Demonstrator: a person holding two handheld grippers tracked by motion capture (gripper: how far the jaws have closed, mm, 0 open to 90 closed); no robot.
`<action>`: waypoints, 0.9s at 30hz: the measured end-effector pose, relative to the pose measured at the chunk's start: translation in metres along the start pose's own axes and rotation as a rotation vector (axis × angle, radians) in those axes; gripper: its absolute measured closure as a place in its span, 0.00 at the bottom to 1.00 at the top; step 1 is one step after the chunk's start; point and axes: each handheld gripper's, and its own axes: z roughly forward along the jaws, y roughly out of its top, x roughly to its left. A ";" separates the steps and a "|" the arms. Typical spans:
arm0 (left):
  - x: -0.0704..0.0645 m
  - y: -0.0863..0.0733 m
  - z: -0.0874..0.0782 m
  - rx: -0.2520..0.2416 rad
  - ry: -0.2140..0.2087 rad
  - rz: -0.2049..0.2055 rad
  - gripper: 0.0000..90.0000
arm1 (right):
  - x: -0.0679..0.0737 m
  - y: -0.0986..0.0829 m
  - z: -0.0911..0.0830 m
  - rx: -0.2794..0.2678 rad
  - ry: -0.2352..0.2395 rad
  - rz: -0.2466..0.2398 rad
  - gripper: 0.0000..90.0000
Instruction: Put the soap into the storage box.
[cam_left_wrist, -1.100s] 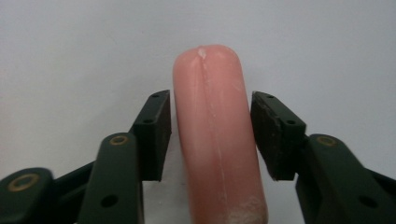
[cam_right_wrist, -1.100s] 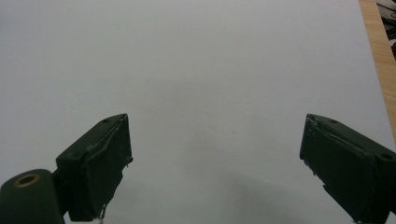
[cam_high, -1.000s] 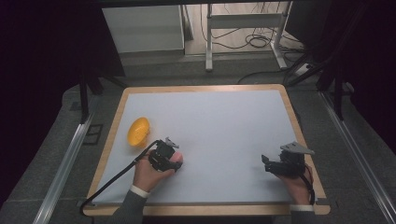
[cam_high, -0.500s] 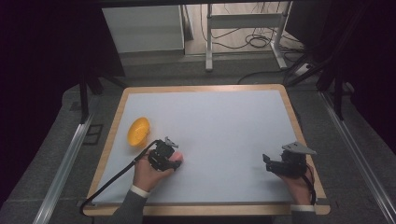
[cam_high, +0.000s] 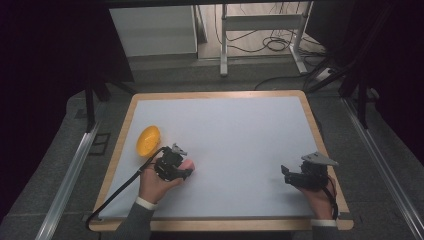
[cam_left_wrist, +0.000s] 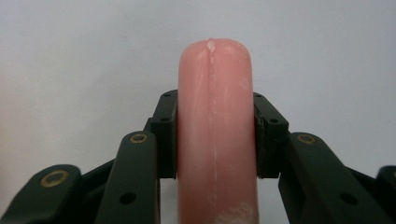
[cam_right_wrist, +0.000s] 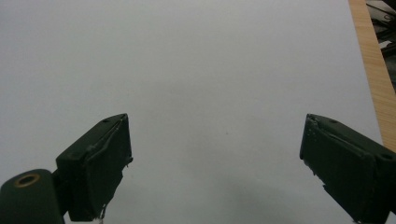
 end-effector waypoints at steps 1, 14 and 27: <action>0.001 0.000 -0.001 -0.001 0.003 -0.002 0.67 | 0.000 0.000 0.000 0.002 0.000 0.001 0.10; 0.010 0.003 -0.011 -0.043 -0.001 -0.020 0.67 | 0.001 -0.001 0.001 0.003 0.007 -0.005 0.10; 0.029 0.006 -0.027 -0.079 0.023 -0.057 0.67 | 0.001 -0.002 0.004 0.012 0.004 -0.006 0.10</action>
